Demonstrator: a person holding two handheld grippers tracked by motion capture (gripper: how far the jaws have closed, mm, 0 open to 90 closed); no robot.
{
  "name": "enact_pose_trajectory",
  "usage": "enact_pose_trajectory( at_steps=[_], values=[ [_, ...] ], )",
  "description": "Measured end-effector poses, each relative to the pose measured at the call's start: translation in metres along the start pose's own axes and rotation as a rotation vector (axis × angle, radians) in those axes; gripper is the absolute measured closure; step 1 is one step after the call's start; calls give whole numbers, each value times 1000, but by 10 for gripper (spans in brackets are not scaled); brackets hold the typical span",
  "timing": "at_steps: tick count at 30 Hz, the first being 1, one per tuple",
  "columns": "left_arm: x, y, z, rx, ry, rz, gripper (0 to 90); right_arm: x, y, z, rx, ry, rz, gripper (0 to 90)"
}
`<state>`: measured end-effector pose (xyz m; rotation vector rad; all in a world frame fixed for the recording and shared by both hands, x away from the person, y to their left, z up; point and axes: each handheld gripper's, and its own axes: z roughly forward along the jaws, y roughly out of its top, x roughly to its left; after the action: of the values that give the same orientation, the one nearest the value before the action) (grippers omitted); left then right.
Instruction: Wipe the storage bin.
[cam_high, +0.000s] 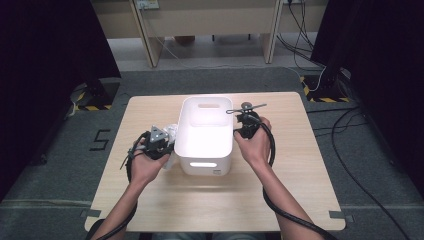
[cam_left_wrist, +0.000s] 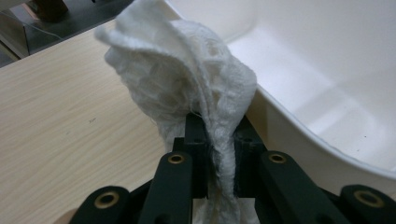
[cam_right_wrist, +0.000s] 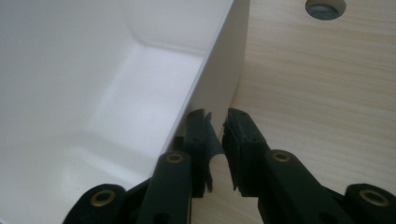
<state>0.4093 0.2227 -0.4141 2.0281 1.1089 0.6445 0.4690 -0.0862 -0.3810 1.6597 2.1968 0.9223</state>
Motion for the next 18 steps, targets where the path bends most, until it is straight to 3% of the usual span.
enact_pose_trajectory(
  at_steps=[6,8,10,15,18],
  values=[
    [-6,-8,-26,-32,11,14,791,6,-7,-28,-69,40,-6,708],
    [-9,-13,-35,-53,13,7,791,10,-10,-35,-81,75,9,685],
    [-12,-17,-43,-74,14,-4,791,13,-13,-41,-110,76,0,680],
    [-23,-28,-64,-122,4,4,791,18,-23,-41,-50,71,-9,688],
    [-35,-34,-68,-119,-31,33,791,22,-29,-40,-35,77,-26,709]
  ],
)
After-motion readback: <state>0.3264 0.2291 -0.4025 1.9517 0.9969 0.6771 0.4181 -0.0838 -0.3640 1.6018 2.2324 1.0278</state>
